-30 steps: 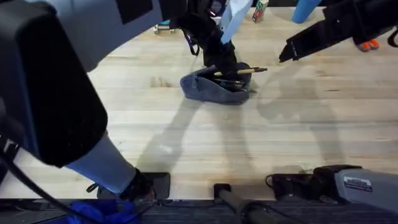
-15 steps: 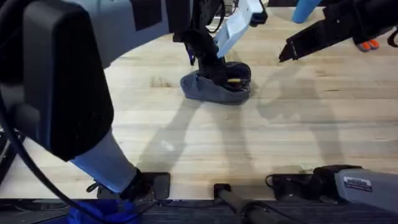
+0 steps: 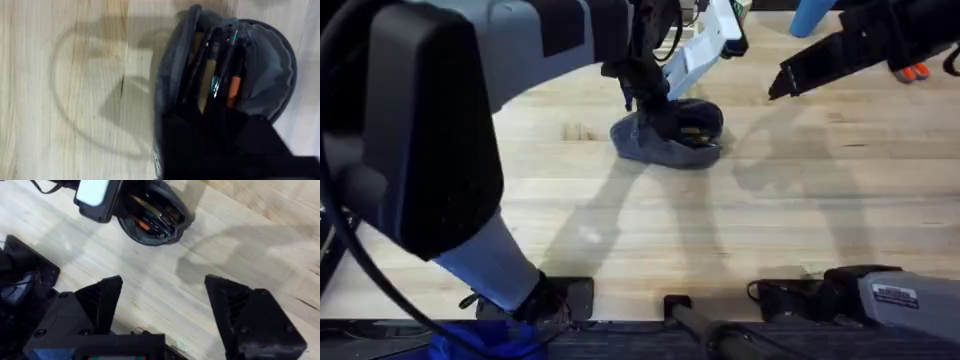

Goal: Unzip the bag, pick up the pens from the table one at a time and place them inside, then zip the bag closed.

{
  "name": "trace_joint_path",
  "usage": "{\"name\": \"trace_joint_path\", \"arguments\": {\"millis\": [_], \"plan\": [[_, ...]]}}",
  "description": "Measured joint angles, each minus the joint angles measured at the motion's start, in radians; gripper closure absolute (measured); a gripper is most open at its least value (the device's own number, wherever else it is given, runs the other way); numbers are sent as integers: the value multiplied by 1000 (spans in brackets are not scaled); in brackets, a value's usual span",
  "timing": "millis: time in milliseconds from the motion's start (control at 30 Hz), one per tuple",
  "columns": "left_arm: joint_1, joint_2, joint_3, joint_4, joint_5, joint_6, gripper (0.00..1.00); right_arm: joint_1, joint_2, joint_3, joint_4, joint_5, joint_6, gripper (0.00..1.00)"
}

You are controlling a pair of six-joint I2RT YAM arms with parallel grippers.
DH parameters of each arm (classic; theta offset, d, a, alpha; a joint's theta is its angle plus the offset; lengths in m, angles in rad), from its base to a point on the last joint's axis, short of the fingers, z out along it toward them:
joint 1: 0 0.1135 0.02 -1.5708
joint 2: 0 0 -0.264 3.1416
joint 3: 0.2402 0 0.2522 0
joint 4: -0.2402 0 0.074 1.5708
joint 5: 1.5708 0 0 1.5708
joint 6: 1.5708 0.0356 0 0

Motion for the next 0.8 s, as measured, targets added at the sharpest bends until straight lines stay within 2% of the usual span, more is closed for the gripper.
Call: {"name": "trace_joint_path", "arguments": {"millis": [133, 167, 500, 800], "plan": [[0, 0, -3, -1, -19, 2, 267, 0, 0, 0, 0, 0, 0, 4], [0, 0, -10, -7, -24, 7, 9, 0, 0, 0, 0, 0, 0, 4], [-1, -31, -17, -12, -27, 5, 7, 0, 0, 0, 0, 0, 0, 4], [2, -186, -18, -35, -51, -5, 7, 0, 0, 0, 0, 0, 0, 5]]}}
